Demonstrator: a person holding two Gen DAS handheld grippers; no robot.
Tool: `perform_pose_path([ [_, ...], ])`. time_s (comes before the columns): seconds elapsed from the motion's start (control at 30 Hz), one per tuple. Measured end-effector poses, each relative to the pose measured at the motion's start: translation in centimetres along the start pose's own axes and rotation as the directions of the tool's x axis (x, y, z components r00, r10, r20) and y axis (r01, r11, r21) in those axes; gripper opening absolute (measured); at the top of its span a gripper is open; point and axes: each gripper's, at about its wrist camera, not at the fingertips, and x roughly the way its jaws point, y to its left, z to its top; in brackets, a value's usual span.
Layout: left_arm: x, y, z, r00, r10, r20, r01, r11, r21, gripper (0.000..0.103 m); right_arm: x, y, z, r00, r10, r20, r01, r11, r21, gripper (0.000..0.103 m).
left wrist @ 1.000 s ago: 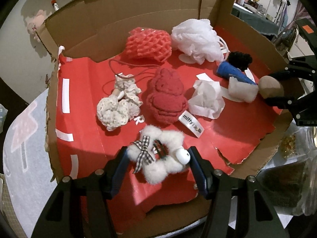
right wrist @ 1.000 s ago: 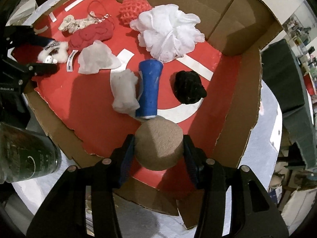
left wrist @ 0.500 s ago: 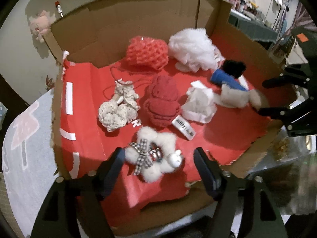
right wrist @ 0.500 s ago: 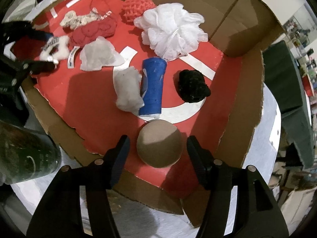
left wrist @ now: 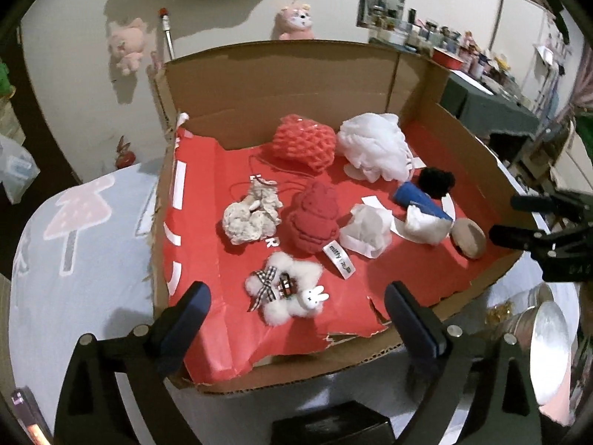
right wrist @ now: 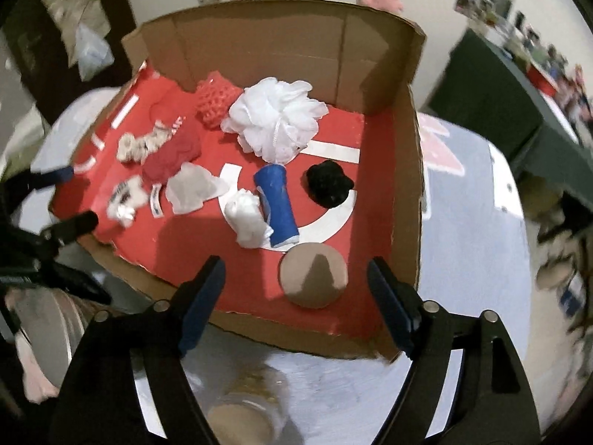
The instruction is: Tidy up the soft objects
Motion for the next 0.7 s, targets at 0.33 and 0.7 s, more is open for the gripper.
perform_pose_path([
  [0.33,0.8,-0.4,-0.3,0.999,0.048,-0.023,-0.049,0.998,-0.046,0.098,0.8,0.6,-0.7,1.0,-0.015,0.025,0.013,0.997,0.07,0.078],
  [0.7,2.2,0.1,-0.5,0.996,0.08,-0.05,-0.084,0.993,-0.085,0.098,2.6,1.0,-1.2,1.0,0.001,-0.002,-0.001,0.995,0.099,0.078],
])
